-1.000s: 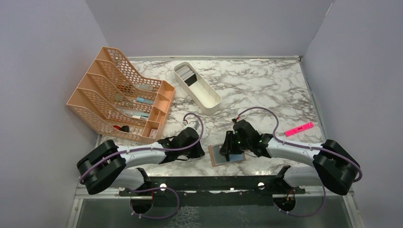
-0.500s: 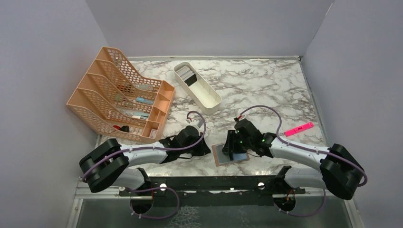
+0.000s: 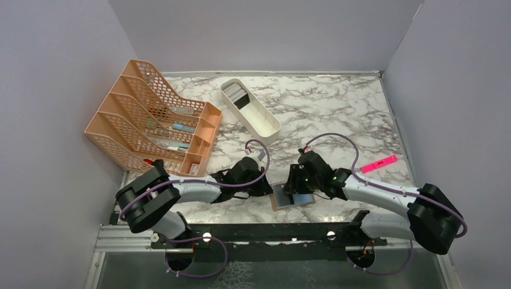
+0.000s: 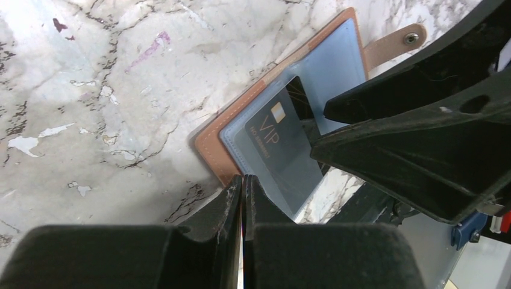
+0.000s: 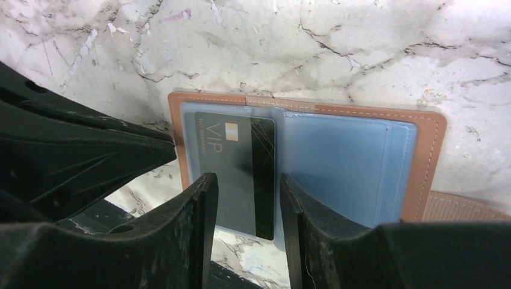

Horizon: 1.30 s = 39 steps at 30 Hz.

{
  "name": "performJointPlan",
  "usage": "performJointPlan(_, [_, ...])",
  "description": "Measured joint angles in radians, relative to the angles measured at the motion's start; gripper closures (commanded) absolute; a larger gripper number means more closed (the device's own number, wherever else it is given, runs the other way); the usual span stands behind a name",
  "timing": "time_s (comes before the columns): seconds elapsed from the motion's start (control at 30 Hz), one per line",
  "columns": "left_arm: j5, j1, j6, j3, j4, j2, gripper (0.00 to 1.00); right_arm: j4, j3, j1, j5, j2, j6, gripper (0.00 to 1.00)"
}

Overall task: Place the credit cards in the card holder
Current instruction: Insert the credit card into the card holder.

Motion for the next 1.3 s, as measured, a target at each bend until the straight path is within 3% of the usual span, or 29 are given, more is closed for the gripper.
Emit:
performJointPlan(0.67, [-0.019, 0.0, 0.001, 0.004, -0.015, 0.035, 0.96, 0.108, -0.012, 0.0, -0.068, 0.068, 0.002, 0.54])
performJointPlan(1.03, [-0.085, 0.001, 0.002, 0.017, -0.116, -0.008, 0.96, 0.242, -0.032, -0.002, -0.15, 0.122, 0.012, 0.55])
performJointPlan(1.3, [-0.1, 0.001, 0.001, 0.017, -0.133, -0.016, 0.96, 0.227, -0.037, -0.002, -0.153, 0.09, 0.035, 0.52])
